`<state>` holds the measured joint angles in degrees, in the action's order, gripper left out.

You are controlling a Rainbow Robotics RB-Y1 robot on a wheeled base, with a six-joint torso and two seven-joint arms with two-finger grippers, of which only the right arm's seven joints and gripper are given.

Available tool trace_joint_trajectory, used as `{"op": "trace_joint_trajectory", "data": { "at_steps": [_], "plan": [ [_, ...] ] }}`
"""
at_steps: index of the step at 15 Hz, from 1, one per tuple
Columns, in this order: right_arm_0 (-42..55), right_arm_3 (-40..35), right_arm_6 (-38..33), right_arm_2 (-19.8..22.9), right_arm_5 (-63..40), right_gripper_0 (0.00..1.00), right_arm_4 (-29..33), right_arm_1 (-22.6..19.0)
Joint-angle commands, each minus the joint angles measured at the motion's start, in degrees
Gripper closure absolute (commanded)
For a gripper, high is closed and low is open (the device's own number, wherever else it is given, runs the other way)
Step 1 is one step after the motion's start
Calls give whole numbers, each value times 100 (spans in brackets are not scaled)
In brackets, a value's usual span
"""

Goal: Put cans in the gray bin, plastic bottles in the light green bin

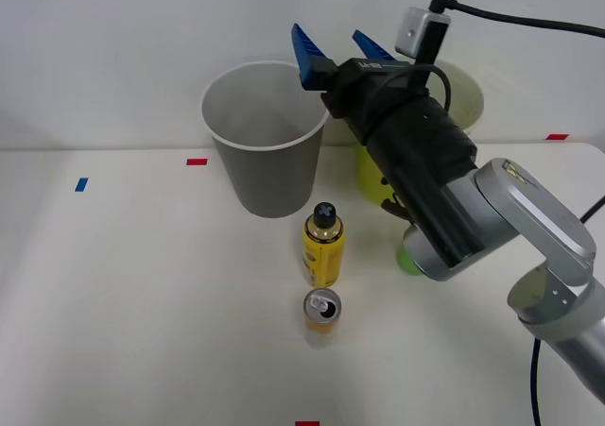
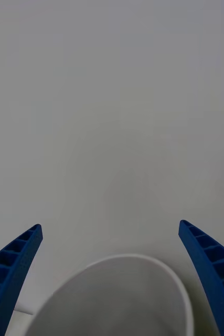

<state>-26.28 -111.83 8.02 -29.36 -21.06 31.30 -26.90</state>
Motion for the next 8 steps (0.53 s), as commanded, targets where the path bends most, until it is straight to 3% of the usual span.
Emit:
{"op": "trace_joint_trajectory", "data": {
  "at_steps": [1, 4, 8],
  "plan": [
    [747, -673, -11, 467, -4, 12, 78, -26],
    [1319, -1148, -28, 862, -4, 12, 78, 97],
    [2523, -1578, 104, 1425, 181, 12, 192, 607]
  ]
}}
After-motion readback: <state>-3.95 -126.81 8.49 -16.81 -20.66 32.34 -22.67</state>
